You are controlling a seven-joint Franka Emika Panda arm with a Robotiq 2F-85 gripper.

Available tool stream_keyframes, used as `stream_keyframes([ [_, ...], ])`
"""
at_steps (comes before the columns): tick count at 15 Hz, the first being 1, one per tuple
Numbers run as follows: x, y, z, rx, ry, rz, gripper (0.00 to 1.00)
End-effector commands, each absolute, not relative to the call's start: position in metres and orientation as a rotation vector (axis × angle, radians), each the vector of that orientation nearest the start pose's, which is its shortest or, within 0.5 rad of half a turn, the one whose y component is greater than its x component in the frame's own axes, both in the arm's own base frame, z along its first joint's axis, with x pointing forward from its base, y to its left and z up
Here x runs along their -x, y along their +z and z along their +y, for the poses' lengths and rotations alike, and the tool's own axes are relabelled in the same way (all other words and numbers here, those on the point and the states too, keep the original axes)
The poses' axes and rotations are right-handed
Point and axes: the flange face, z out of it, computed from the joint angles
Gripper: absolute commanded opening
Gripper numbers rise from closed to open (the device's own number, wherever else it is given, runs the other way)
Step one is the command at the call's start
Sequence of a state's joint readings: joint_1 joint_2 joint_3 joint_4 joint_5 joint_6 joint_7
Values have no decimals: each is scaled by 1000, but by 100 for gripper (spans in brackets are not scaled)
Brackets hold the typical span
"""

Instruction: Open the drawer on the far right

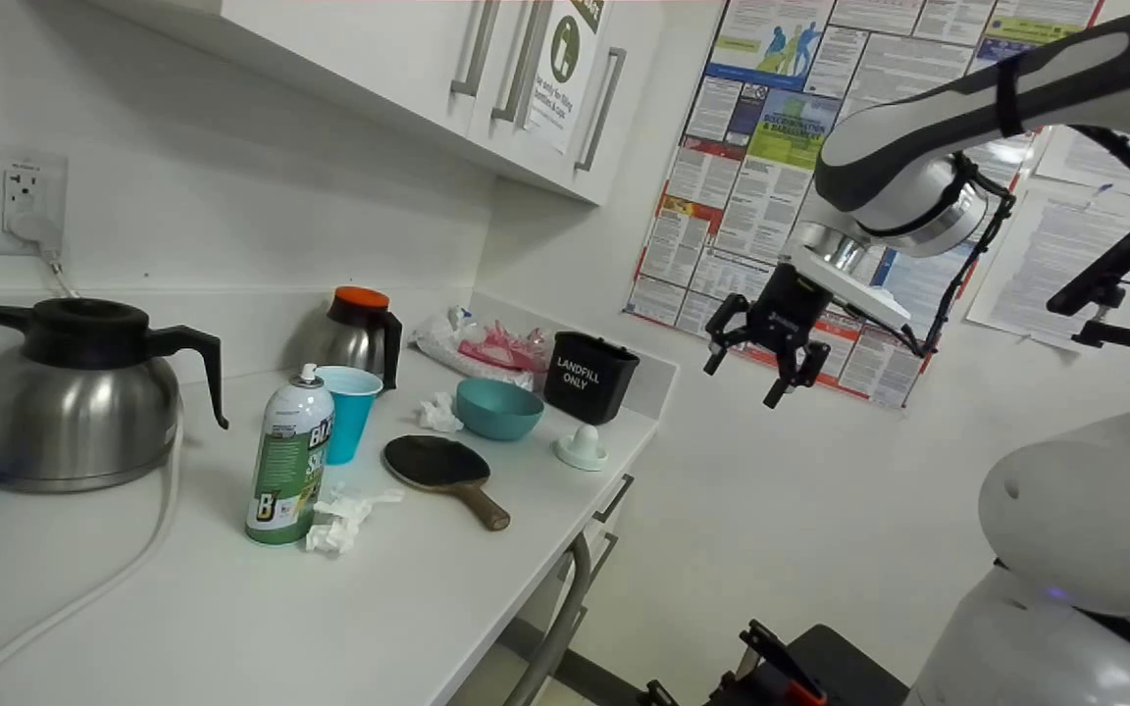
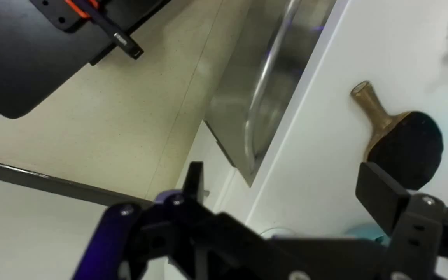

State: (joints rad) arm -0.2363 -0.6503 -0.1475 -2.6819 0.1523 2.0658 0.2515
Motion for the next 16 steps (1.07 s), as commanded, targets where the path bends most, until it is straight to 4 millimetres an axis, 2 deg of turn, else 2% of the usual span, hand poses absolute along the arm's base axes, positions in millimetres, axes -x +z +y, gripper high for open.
stream_keyframes([
  [1, -306, 421, -151, 2712, -59, 1095, 100],
  [2, -314, 424, -146, 2728, -59, 1049, 100],
  [6, -309, 420, -152, 2714, -50, 1078, 100],
  [7, -318, 422, -157, 2700, -99, 1116, 100],
  [10, -354, 432, -196, 2685, -276, 1223, 100],
  [13, -386, 437, -248, 2654, -383, 1351, 100],
  [16, -408, 428, -299, 2628, -401, 1377, 100],
])
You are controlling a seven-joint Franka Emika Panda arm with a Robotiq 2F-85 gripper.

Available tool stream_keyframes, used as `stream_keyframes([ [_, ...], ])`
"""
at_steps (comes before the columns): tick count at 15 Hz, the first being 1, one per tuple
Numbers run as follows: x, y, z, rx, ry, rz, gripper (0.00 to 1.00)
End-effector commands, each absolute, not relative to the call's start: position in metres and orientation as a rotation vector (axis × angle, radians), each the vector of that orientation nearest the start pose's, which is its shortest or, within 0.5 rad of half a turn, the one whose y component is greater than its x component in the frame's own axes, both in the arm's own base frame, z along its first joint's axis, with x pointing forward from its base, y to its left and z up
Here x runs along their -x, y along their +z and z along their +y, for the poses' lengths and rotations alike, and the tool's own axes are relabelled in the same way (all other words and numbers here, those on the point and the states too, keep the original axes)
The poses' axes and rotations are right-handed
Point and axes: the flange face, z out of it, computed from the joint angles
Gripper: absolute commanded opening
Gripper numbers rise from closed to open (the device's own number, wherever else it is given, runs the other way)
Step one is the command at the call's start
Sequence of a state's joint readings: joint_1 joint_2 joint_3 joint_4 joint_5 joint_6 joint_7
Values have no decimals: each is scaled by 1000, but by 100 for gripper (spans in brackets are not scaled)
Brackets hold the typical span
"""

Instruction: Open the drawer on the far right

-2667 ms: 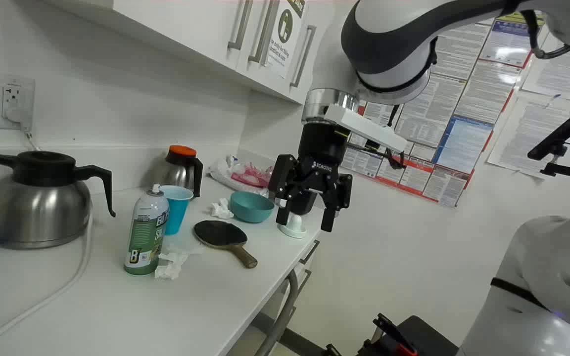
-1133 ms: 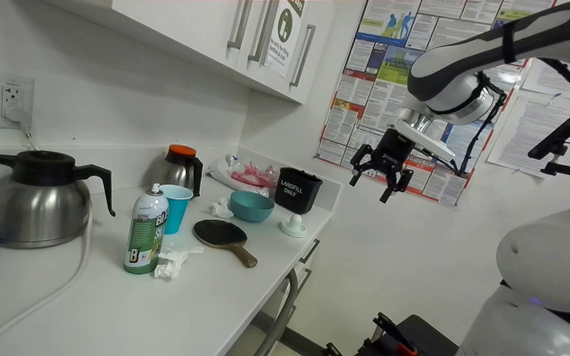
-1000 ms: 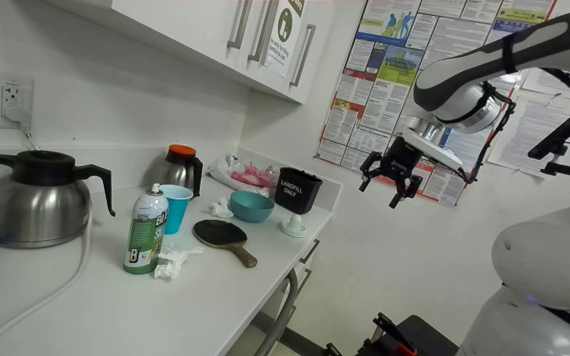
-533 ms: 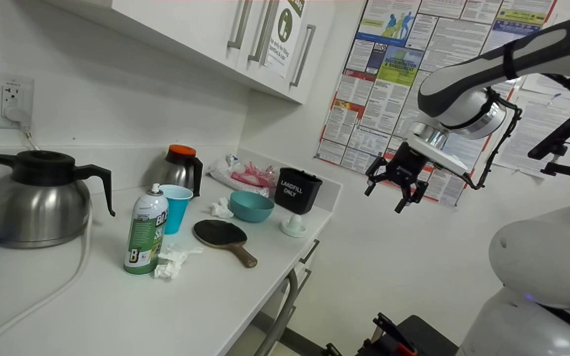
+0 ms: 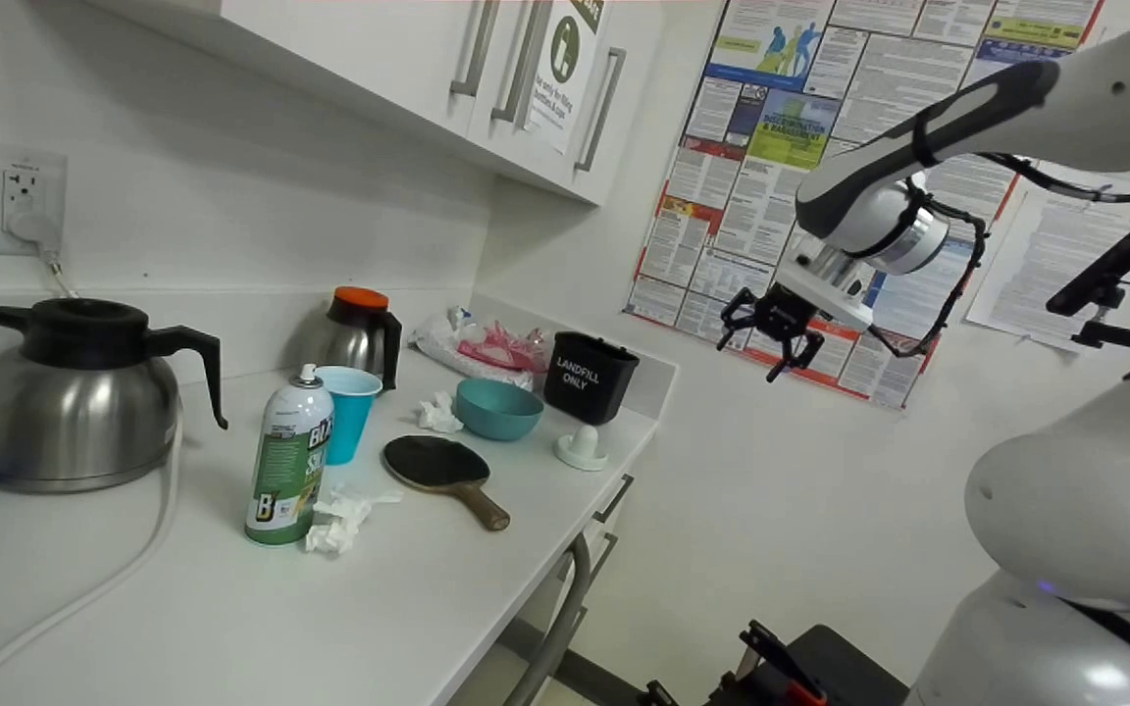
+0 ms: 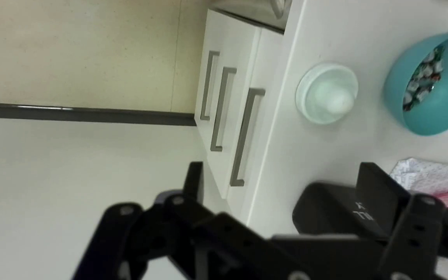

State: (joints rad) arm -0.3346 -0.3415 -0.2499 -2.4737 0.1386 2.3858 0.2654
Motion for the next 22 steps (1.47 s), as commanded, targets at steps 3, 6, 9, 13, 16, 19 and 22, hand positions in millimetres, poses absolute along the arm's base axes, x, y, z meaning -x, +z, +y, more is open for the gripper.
stream_keyframes([
  [3, -416, 405, -342, 2590, -429, 1333, 100],
  [6, -411, 385, -363, 2549, -514, 1210, 100],
  [9, -400, 353, -379, 2493, -584, 1112, 100],
  [13, -389, 332, -382, 2467, -583, 1114, 100],
  [16, -384, 320, -387, 2468, -567, 1122, 100],
  [19, -394, 318, -387, 2422, -586, 1142, 100],
  [22, -406, 292, -389, 2280, -621, 1212, 100],
])
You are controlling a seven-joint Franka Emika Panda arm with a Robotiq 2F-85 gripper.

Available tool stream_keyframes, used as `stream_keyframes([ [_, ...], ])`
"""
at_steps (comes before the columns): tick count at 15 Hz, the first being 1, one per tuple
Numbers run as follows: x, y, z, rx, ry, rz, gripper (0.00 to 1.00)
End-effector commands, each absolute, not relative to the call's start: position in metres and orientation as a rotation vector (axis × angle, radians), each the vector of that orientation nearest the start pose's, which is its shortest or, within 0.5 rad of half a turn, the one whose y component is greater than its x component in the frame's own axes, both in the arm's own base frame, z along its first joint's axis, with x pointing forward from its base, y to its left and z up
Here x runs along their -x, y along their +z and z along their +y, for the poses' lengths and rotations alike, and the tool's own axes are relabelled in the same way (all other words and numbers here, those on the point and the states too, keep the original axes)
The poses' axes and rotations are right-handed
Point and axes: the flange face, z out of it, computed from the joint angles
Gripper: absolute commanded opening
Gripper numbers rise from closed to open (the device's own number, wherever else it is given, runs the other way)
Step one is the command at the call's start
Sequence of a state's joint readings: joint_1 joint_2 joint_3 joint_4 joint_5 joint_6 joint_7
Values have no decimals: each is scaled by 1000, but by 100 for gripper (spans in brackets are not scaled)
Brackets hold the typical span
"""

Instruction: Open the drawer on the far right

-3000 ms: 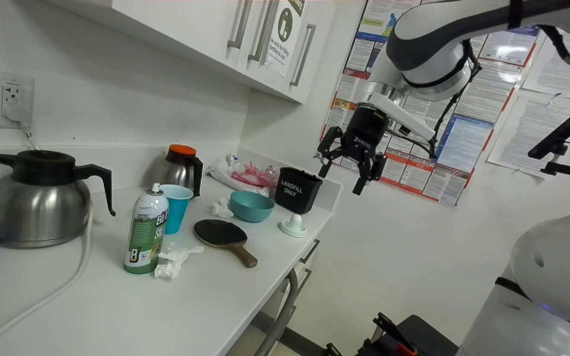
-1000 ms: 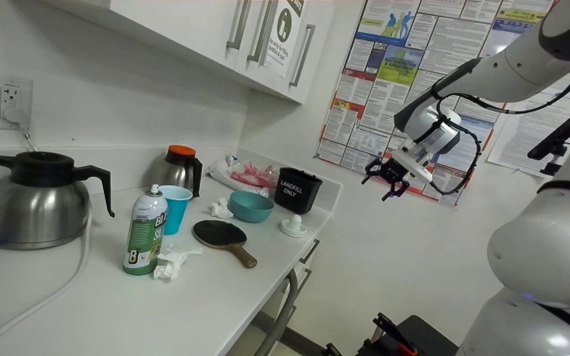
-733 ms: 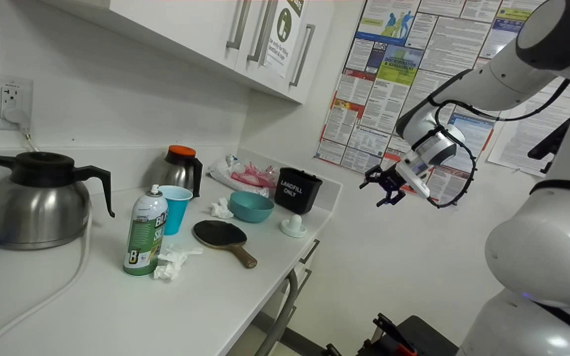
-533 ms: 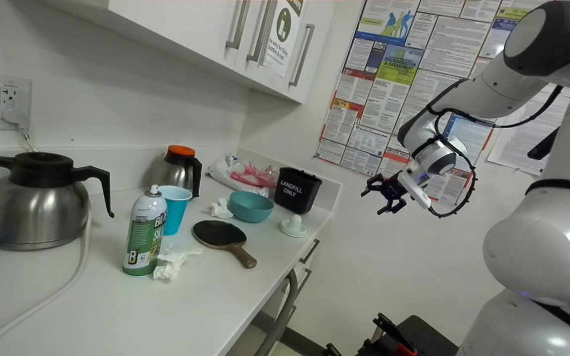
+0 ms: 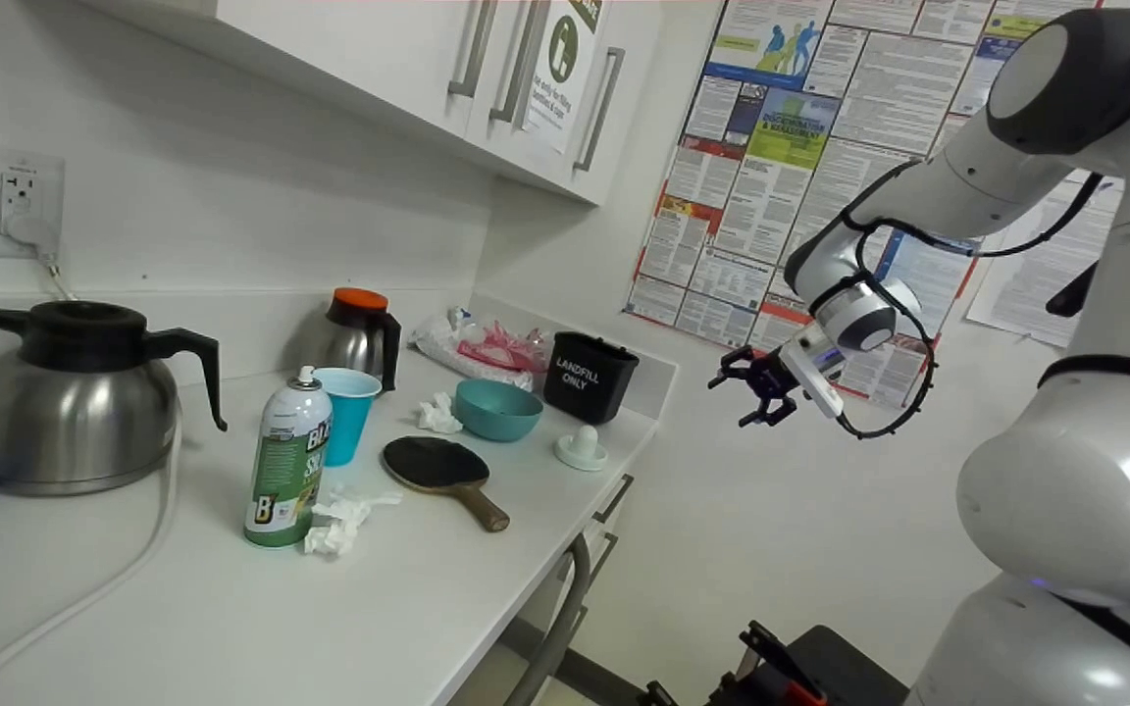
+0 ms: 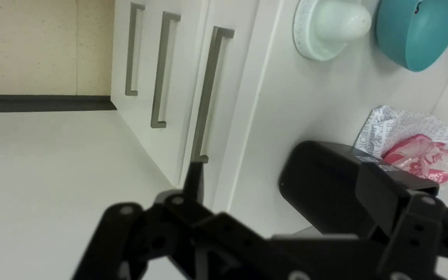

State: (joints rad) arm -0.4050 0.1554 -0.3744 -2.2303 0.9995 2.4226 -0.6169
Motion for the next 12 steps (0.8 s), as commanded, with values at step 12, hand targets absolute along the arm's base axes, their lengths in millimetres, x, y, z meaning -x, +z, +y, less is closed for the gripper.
stream_keyframes([
  [12, -387, 137, -421, 2026, -610, 1023, 100],
])
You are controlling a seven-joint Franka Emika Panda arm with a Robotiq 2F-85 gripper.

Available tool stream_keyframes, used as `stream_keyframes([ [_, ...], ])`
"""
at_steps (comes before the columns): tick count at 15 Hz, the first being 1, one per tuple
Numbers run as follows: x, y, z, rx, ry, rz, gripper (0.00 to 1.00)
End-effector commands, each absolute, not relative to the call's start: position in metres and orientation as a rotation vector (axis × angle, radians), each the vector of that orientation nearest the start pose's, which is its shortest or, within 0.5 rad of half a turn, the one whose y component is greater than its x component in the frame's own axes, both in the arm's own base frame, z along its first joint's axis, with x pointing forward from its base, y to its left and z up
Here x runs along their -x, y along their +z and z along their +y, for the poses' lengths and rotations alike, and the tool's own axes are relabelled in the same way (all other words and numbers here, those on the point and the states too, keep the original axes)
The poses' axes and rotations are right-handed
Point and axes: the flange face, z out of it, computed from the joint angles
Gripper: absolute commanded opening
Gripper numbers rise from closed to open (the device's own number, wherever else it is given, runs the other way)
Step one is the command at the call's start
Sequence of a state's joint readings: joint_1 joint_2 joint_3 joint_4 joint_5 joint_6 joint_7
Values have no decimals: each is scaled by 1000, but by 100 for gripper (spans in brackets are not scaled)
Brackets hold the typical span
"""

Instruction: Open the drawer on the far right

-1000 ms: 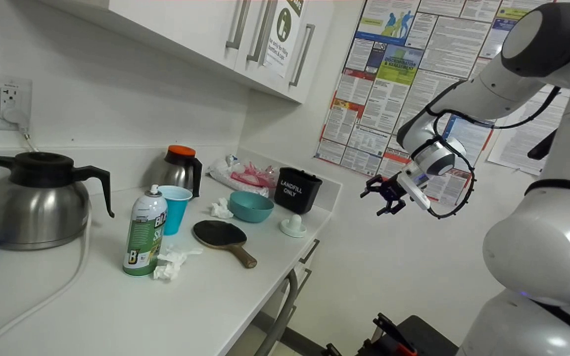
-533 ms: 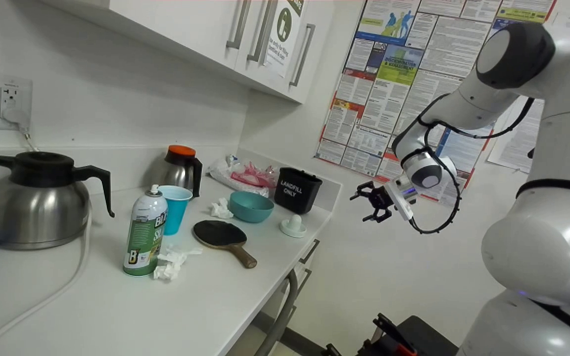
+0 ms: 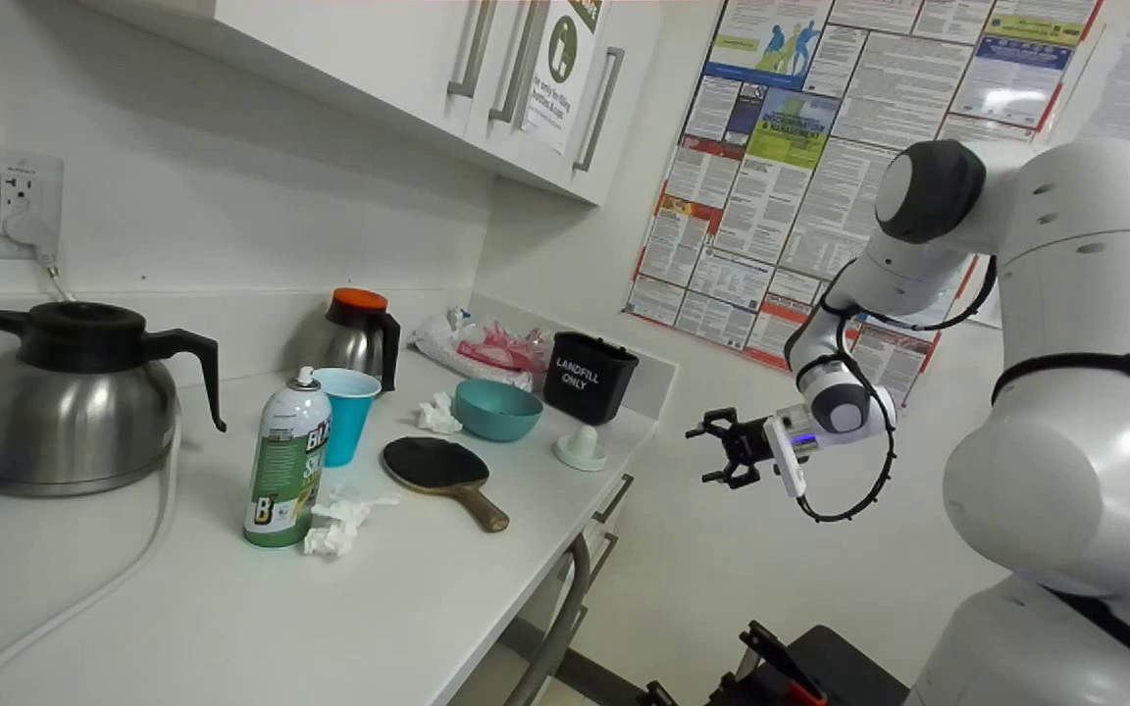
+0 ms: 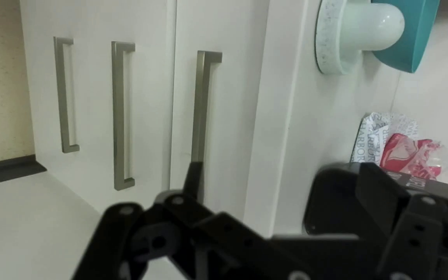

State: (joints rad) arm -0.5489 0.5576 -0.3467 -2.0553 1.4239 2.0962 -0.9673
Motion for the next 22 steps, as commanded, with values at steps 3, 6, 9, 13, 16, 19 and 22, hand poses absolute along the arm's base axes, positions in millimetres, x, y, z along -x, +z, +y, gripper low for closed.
stream_keyframes([
  [3, -380, 104, -413, 2002, -587, 1006, 100],
  [6, -372, 98, -408, 2026, -548, 1035, 100],
  [9, -375, 93, -406, 2025, -539, 1030, 100],
  [13, -386, 84, -407, 1992, -547, 1048, 100],
  [16, -393, 60, -408, 1953, -557, 1059, 100],
  [19, -400, 37, -412, 1919, -576, 1055, 100],
  [22, -404, 16, -420, 1878, -591, 1010, 100],
])
